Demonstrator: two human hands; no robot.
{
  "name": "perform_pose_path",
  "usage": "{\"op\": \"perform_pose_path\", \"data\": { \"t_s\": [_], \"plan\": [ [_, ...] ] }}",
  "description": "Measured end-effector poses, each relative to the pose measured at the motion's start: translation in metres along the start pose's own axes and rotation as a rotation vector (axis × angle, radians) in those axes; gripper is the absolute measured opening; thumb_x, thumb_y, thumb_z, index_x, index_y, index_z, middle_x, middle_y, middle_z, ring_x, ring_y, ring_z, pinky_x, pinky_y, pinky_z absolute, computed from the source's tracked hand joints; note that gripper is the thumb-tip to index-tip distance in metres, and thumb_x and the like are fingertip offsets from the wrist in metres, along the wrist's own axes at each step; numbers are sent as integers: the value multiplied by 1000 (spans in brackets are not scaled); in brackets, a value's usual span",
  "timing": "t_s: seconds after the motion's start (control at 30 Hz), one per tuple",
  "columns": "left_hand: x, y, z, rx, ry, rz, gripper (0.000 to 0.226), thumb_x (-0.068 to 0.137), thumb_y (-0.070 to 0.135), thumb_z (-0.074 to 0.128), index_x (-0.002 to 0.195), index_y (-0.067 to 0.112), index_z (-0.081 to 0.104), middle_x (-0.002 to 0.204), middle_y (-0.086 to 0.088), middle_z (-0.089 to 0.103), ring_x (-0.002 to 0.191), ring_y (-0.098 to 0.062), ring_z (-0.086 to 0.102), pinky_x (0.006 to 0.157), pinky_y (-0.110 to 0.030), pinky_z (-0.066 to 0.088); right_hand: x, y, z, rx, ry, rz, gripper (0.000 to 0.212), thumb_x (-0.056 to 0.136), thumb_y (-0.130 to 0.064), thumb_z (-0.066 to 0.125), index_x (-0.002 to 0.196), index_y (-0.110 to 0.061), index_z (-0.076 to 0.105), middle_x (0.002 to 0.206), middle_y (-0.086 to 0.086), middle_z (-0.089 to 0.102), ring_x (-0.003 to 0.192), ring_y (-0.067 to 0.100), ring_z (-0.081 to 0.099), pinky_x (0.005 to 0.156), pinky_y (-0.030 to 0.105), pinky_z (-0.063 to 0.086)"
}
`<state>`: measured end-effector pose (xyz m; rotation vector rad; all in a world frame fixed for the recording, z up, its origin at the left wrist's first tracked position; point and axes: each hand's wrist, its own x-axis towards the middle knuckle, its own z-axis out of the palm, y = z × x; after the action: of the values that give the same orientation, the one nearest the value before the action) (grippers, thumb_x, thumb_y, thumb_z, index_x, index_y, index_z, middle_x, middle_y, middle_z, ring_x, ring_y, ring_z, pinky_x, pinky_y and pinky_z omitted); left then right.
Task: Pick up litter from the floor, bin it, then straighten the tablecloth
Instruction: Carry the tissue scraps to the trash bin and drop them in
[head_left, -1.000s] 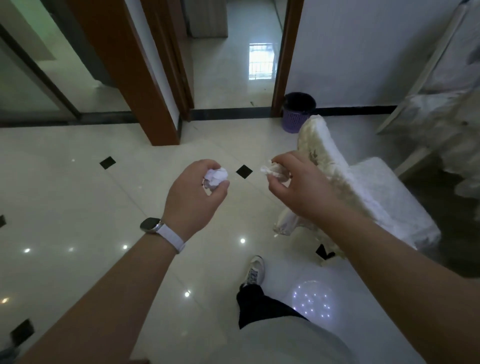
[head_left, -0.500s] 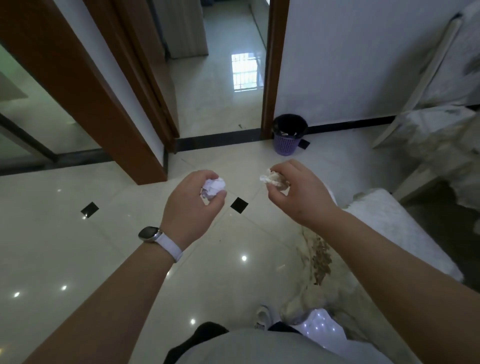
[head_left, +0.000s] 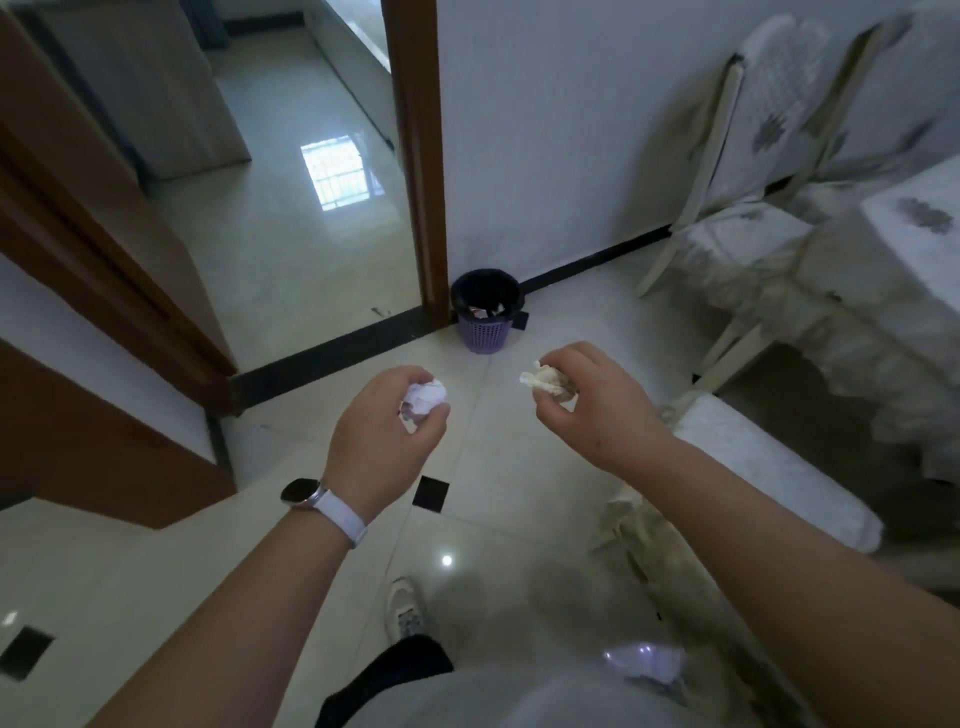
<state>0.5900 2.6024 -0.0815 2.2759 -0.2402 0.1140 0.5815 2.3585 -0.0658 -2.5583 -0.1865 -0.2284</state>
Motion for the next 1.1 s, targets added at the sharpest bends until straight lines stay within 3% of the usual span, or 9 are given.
{"op": "perform_pose_path", "data": {
  "t_s": [0.2,0.33,0.53,0.63,0.8,0.97,1.1],
  "plan": [
    [109,-40,-30,-31,-72,87,28,84,29,71,109,26,60,99,10,61,86,-4,57,71,-20,47,84,-25,23,-56,80,79,24,84,-30,65,107,-24,61,102,-8,58,80,8,51,65,26,44],
    [159,-58,-29,-58,-150,114,29,83,28,71,110,24,60,99,8,61,87,-6,58,73,-23,49,121,-23,34,-46,96,134,28,83,-26,67,110,-24,61,103,-7,58,81,7,50,69,29,47],
    [238,-74,-5,-75,-182,174,25,82,28,72,103,32,59,92,16,58,86,4,55,69,-11,42,182,11,44,-62,110,215,27,84,-29,66,111,-24,62,105,-7,58,83,8,49,70,28,44],
    [283,-81,12,-53,-179,188,26,82,30,71,102,37,56,93,15,59,85,2,56,69,-11,43,221,38,54,-17,95,248,27,85,-30,64,110,-21,62,105,-6,57,86,12,52,72,31,47],
    [355,-89,53,6,-196,119,25,82,26,72,104,25,62,93,10,60,81,4,52,70,0,36,300,95,68,24,31,249,24,85,-31,63,106,-19,62,102,-3,58,85,15,54,73,36,50],
    [432,-70,88,26,-229,95,24,83,26,72,101,33,57,92,13,59,87,13,52,70,1,35,370,151,55,46,-7,234,25,84,-29,64,107,-19,61,102,-3,58,84,15,55,72,37,52],
    [488,-57,115,72,-220,101,23,83,28,71,103,25,60,91,15,55,84,22,46,68,5,31,418,187,40,28,-24,235,30,85,-30,64,113,-19,61,109,-1,59,90,18,57,74,35,51]
  ]
}}
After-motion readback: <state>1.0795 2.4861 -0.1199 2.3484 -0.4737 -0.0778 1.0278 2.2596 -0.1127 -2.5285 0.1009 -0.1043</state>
